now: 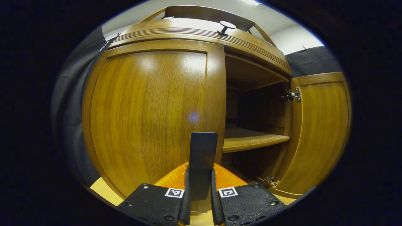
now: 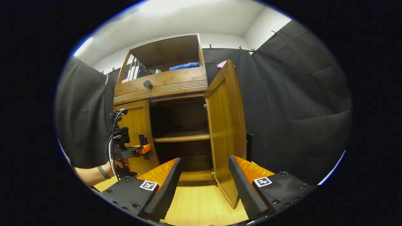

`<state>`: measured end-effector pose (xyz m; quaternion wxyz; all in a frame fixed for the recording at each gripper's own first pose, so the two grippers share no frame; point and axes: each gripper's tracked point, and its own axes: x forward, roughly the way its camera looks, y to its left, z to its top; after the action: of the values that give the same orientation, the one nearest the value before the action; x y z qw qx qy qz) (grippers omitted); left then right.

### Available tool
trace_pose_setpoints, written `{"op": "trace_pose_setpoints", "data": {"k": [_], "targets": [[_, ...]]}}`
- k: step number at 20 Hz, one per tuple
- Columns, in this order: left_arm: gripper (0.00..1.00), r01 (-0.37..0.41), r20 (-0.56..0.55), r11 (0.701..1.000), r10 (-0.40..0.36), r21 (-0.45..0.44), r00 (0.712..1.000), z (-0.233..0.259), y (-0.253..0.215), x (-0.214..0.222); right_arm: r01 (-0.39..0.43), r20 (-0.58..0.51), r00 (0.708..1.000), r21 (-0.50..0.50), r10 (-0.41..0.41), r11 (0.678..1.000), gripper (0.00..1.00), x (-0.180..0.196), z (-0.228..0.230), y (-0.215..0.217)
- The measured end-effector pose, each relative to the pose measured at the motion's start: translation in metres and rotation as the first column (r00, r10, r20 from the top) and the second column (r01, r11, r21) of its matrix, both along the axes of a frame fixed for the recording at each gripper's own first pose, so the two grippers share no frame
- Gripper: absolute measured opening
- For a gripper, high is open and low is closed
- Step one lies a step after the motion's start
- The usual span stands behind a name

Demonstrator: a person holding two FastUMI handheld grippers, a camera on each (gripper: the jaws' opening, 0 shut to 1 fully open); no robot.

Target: Open the right door of the double-door shoe cabinet with the right hand, and open the left door with the left hand.

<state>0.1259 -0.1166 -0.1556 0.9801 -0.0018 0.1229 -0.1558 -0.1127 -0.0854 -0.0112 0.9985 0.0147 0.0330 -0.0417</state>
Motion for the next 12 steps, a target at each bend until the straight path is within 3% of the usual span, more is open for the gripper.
{"op": "trace_pose_setpoints", "data": {"k": [7, 12], "targets": [[0.27, 0.052, 0.002, 0.999, -0.052, 0.0, 0.999, 0.023, 0.031, -0.067, -0.046, -0.013, 0.999, -0.034, 0.045, 0.998, 0.96, 0.011, -0.007, 0.017], [0.27, -0.002, 0.02, 1.0, 0.002, 0.003, 1.0, 0.037, 0.069, -0.107, -0.108, -0.022, 0.994, -0.012, 0.108, 0.994, 0.96, 0.026, -0.015, 0.034]]}}
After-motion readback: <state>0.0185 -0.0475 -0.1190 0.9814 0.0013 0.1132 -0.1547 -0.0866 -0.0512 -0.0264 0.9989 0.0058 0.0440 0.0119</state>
